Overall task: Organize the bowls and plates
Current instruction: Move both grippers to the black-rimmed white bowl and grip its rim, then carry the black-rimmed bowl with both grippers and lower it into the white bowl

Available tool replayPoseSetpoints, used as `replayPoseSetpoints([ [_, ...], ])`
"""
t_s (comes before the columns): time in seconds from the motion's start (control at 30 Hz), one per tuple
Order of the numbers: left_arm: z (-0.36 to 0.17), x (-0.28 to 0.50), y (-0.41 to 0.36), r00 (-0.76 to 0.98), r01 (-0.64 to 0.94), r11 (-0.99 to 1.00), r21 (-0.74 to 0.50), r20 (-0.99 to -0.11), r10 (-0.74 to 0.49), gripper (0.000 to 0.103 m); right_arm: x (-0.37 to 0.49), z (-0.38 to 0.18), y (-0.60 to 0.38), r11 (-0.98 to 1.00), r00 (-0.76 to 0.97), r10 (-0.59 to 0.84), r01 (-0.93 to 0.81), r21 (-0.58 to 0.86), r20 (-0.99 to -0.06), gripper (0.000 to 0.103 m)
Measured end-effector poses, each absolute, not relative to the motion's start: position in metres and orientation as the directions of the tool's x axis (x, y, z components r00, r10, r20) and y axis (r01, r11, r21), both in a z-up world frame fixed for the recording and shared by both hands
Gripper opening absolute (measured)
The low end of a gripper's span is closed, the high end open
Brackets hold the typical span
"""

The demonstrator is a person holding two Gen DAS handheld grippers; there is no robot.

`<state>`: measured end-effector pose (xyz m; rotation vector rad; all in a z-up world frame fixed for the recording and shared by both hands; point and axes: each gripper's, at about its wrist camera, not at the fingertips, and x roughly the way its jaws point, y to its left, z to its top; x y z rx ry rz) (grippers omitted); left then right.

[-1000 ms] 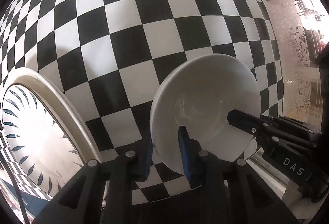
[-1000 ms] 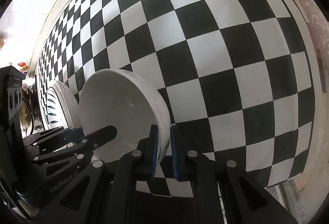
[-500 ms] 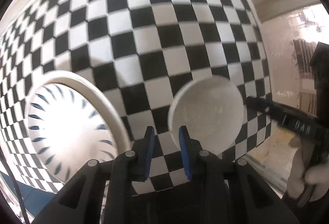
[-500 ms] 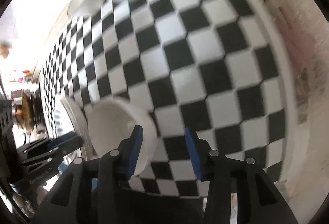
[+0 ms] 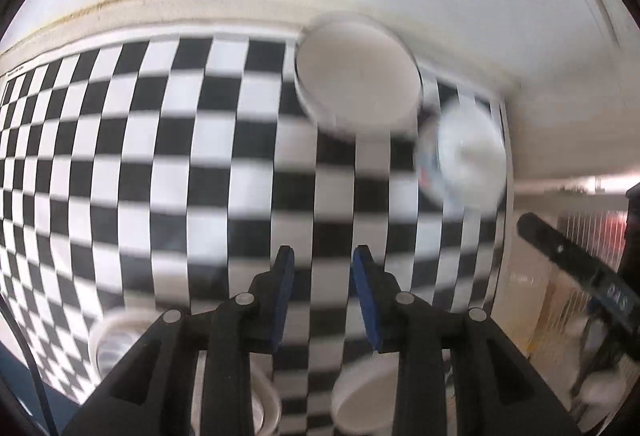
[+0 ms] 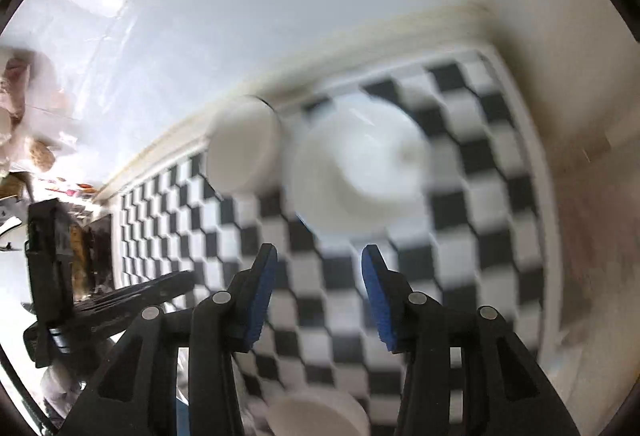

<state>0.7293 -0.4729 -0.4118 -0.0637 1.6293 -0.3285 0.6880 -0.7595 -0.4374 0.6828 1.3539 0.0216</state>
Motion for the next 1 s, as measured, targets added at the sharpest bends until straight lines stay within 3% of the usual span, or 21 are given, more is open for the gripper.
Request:
replayPoseSetpoints([
  [0.23,-0.44,0.803,-0.478,-0.093,0.062,0.963,-0.263,-0.962,-0.257,0.028,0.8,-0.466,-0.734,0.852,0.19,0.414,0.264,0.452,-0.89,0.047],
  [0.43,-0.47,0.83,-0.483,-0.137,0.06,0.963,-0.262,-0.958,-0.252,0.028,0.841,-0.51,-0.724,0.868,0.098,0.415,0.258,0.425,-0.905,0.046],
  [0.57,-0.489,0.838,-0.487,-0.164,0.076,0.962,-0.263,-0.955,-0.248,0.028,0.849,-0.528,-0.721,0.887,0.071,0.389,0.242,0.394,-0.919,0.032],
  [0.67,-0.496,0.838,-0.489,-0.168,0.091,0.961,-0.263,-0.955,-0.245,0.024,0.853,-0.533,-0.722,0.906,0.054,0.347,0.238,0.349,-0.936,0.01],
  [1.0,-0.477,0.817,-0.483,-0.125,0.096,0.968,-0.233,-0.967,-0.221,0.022,0.836,-0.526,-0.724,0.898,0.063,0.381,0.213,0.386,-0.922,0.008],
])
